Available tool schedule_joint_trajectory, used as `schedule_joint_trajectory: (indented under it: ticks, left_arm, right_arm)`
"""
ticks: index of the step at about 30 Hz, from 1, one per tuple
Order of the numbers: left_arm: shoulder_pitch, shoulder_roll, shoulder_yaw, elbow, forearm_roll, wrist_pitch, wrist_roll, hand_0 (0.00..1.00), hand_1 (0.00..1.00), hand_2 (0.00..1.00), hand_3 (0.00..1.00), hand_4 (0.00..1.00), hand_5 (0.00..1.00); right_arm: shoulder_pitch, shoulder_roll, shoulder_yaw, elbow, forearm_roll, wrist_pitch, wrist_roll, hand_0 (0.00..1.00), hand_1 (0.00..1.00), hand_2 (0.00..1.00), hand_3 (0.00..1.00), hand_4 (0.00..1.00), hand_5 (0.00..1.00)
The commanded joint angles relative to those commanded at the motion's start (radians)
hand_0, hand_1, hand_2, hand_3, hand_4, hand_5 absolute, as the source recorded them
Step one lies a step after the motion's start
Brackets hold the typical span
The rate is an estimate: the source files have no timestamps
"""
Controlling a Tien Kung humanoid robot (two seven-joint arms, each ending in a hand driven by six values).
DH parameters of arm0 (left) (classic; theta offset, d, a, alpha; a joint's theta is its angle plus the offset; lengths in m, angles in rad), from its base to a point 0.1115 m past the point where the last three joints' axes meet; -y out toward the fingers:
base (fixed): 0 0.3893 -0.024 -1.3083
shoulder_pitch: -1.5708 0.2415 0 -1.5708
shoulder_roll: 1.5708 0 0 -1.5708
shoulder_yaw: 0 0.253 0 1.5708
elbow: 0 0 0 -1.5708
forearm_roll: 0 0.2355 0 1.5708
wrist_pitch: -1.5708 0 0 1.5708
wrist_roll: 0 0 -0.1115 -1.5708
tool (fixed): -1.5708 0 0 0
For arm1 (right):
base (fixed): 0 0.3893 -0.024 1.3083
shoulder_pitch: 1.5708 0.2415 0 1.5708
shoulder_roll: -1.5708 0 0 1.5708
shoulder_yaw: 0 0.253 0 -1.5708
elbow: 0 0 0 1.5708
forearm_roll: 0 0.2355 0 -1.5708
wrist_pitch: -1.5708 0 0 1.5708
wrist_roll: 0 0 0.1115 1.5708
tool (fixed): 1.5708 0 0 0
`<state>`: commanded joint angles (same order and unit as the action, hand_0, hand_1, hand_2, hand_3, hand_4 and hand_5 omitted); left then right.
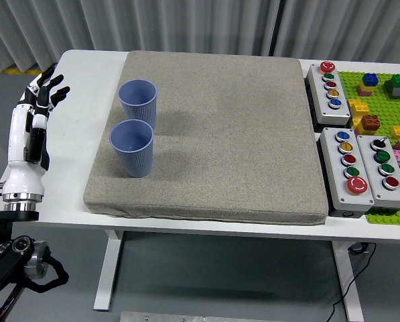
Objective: Pick cup pour cup place
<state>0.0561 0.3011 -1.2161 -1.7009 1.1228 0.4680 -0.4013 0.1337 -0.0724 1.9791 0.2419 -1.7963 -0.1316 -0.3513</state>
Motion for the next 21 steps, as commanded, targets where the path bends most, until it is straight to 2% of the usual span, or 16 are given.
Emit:
schedule_joint_trajectory:
  ticks: [7,10,11,16,17,21]
  left_arm:
    - [0.012,0.002,0.01,0.006,0.009,0.005,0.002,0.787,0.779,0.865,0.882,0.822,0.998]
    - [0.032,0.008,0.014,0.013,0.065,0.037,0.018,0.787,0.779,0.865,0.882,0.822,0.998]
    - [0.034,0.008,0.015,0.014,0.075,0.039,0.02,0.794,0.785,0.883,0.894,0.872,0.78]
    - [0.073,0.019,0.017,0.016,0.158,0.05,0.039,0.794,0.785,0.883,0.894,0.872,0.78]
    - [0.076,0.02,0.017,0.016,0.166,0.051,0.041,0.799,0.799,0.905,0.93,0.896,0.71]
    - [0.093,0.025,0.019,0.016,0.239,0.059,0.063,0.799,0.799,0.905,0.93,0.896,0.71]
  right_arm:
    - [-0.004,0.0,-0.001,0.0,-0.003,0.0,-0.001,0.64,0.604,0.51,0.588,0.002,0.002]
    - [-0.006,0.001,0.001,0.0,-0.008,0.002,-0.001,0.64,0.604,0.51,0.588,0.002,0.002]
    - [-0.006,0.001,0.001,0.0,-0.008,0.002,-0.001,0.64,0.604,0.51,0.588,0.002,0.002]
    - [-0.008,0.001,0.002,0.0,-0.009,0.003,-0.001,0.64,0.604,0.51,0.588,0.002,0.002]
    - [-0.008,0.001,0.002,0.0,-0.009,0.003,-0.001,0.64,0.604,0.51,0.589,0.002,0.002]
    - [-0.006,0.0,0.005,0.0,-0.02,0.006,0.0,0.64,0.604,0.51,0.589,0.002,0.002]
